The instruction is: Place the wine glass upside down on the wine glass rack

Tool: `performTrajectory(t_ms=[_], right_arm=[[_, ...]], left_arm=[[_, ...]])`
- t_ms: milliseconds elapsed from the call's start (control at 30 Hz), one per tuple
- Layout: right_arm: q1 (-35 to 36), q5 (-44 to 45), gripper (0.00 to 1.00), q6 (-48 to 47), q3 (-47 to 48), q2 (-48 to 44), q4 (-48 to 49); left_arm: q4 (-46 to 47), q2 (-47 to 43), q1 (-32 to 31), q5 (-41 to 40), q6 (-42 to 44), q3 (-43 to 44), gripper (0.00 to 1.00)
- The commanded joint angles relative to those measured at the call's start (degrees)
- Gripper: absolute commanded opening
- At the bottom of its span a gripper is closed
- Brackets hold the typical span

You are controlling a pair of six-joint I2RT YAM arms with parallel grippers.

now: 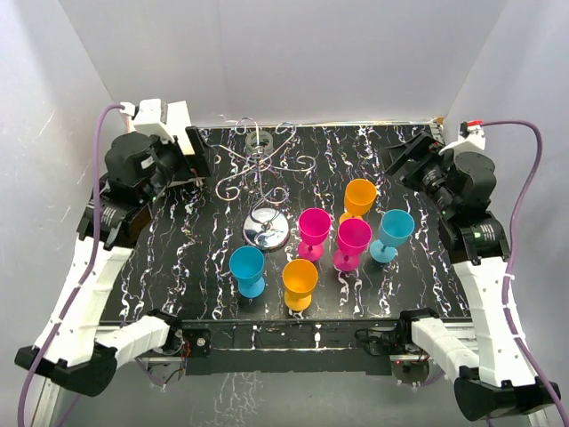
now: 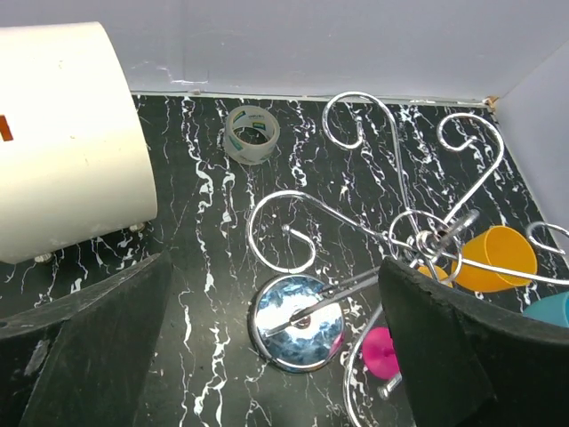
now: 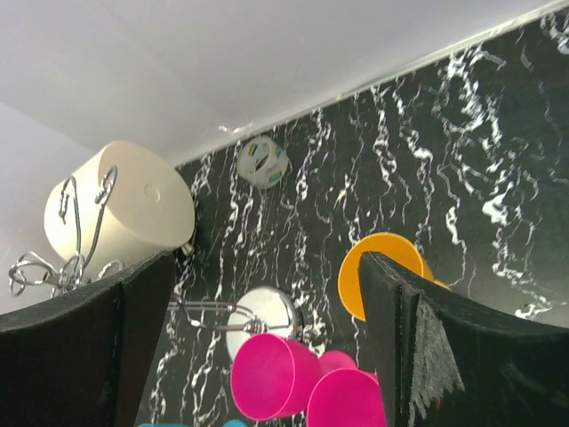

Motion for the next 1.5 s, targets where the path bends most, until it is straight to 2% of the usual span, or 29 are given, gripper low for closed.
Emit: performTrajectory(t_ms=[0, 300, 500, 600, 767, 833, 933, 1100, 1200, 1300, 1467], right_arm=[[-0.68, -6.98, 0.83, 0.18, 0.88, 1.73, -0.44], [-0.94, -11.26, 0.82, -7.08, 0.41, 5.49, -4.38], [-0.95, -4.76, 0.70, -12.32, -1.52, 8.17, -3.68], [-0.97, -2.70, 0.61, -13.20, -0.46, 11.18, -4.23], [0.99, -4.97, 0.39, -12.90, 2.01, 18.44, -6.12], [4.24, -2.31, 0.38, -13.11, 4.12, 21.57, -7.85], [10.55, 3.83, 0.44, -11.68, 7.46, 25.63, -9.32], [15.79, 13.15, 0.45, -8.97, 12.06, 31.50, -11.24], [16.53, 14.47, 0.44, -9.75, 14.73, 34.89, -11.80], [17.04, 16.81, 0.41, -10.71, 19.60, 39.06, -18.45], [17.52, 18.66, 0.41, -11.25, 18.40, 40.38, -21.31]], left_arm=[[-1.73, -5.68, 0.55, 1.96, -0.84, 0.24, 0.99], [-2.76, -16.70, 0.74, -1.02, -4.14, -5.41, 0.99], [-0.09, -22.11, 0.76, 2.47, -7.08, -11.59, 0.99], [2.65, -24.15, 0.81, 1.33, -8.34, -14.50, 0.99], [6.02, -24.95, 0.77, 2.65, -6.39, -16.81, 0.99], [7.24, -25.42, 0.75, 3.95, -6.10, -17.77, 0.99], [8.82, -25.94, 0.81, 6.91, -4.50, -18.85, 0.99], [7.33, -24.73, 0.74, 8.83, -3.21, -17.27, 0.99], [5.37, -23.72, 0.74, 8.22, -1.43, -14.60, 0.99], [3.60, -23.48, 0.79, 6.74, -1.31, -12.77, 0.99], [2.64, -24.96, 0.80, 6.06, -3.12, -12.94, 0.99]])
